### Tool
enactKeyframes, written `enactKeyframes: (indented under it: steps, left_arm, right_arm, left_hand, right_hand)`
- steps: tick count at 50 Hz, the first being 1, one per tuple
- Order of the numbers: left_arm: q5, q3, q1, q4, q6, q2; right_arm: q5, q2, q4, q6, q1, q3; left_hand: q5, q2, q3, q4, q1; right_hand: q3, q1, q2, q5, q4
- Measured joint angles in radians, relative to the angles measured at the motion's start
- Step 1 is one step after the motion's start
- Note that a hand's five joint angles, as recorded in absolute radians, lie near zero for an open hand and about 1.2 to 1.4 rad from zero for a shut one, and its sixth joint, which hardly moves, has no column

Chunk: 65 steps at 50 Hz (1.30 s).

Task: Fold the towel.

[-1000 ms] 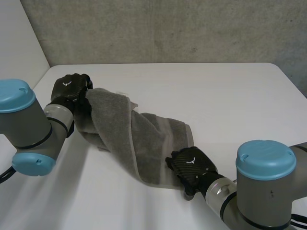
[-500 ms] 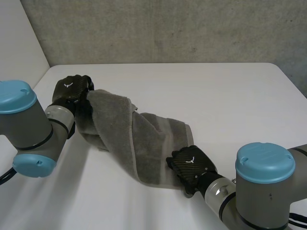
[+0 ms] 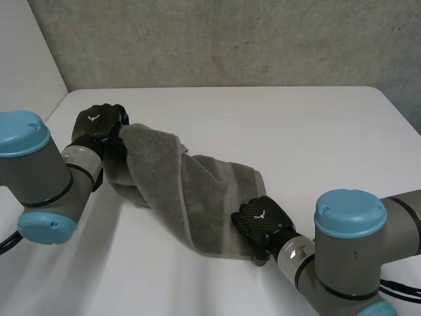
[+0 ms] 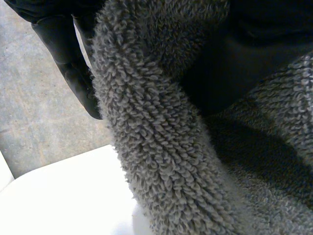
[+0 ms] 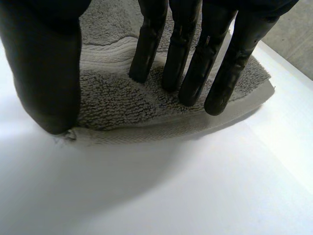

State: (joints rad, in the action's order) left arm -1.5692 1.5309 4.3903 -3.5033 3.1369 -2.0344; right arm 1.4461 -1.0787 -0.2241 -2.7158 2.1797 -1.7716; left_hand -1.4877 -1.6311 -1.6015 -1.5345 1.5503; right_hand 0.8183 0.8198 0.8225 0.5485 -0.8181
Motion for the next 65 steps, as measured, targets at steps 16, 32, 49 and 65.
enactKeyframes:
  steps: [16,32,49,65]
  left_arm:
    - [0.0,0.004,0.0,-0.001,0.0,0.0]
    - [0.002,0.005,0.0,-0.002,0.001,0.0]
    - [0.022,-0.089,-0.006,-0.011,0.008,-0.003]
    - [-0.009,-0.316,-0.017,-0.229,-0.19,0.059]
  right_arm:
    - [0.008,0.025,-0.004,0.015,-0.005,0.043]
    - [0.009,0.051,-0.003,0.014,-0.006,0.089]
    - [0.027,0.062,0.003,0.011,-0.084,0.35]
    - [0.115,-0.037,-0.217,0.039,-0.188,0.718]
  left_hand:
    - [0.0,0.0,0.0,0.0,0.0]
    - [0.0,0.0,0.0,0.0,0.0]
    - [0.0,0.0,0.0,0.0,0.0]
    - [0.0,0.0,0.005,0.0,0.0]
  right_hand:
    - [0.153,0.159,0.142,0.244,-0.153]
    - [0.431,0.445,0.424,0.537,-0.435]
    - [0.524,0.513,0.496,0.622,-0.521]
    - [0.525,0.52,0.496,0.63,-0.521]
